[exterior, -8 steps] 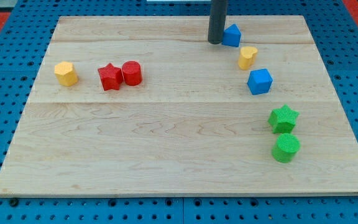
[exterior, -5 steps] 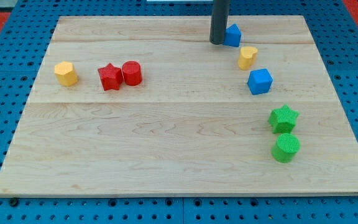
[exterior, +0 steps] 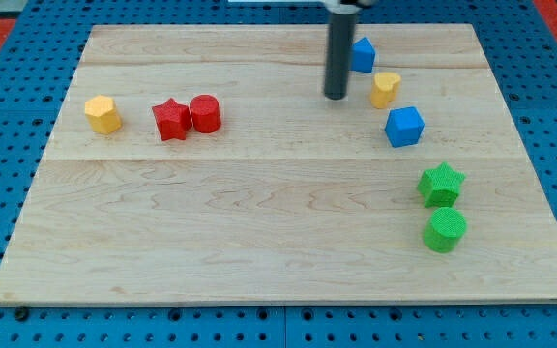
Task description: Push the blue cube slightly to right
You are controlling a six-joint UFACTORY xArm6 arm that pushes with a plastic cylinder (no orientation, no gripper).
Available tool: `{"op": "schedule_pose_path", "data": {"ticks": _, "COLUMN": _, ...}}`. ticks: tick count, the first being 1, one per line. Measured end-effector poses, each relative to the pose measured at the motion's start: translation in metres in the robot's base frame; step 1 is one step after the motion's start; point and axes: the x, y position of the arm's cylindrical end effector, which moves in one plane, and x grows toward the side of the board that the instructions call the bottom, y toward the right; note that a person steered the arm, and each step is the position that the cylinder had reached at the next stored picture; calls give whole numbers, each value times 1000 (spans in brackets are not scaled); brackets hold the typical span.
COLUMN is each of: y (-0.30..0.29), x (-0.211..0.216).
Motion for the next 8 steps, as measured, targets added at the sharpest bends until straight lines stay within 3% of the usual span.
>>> {"op": "schedule_pose_path", "data": {"ticks": 1, "y": 33, "x": -4}}
{"op": "schedule_pose_path", "data": {"ticks": 2, "y": 10, "x": 12}}
{"op": "schedule_pose_path", "data": {"ticks": 3, "y": 22, "x": 53}}
{"op": "schedule_pose_path", "data": {"ticks": 6, "y": 50, "x": 60}}
{"op": "schedule_pose_path", "data": {"ticks": 7, "y": 49, "x": 79}}
{"op": "schedule_pose_path", "data": {"ticks": 8, "y": 4, "x": 82}}
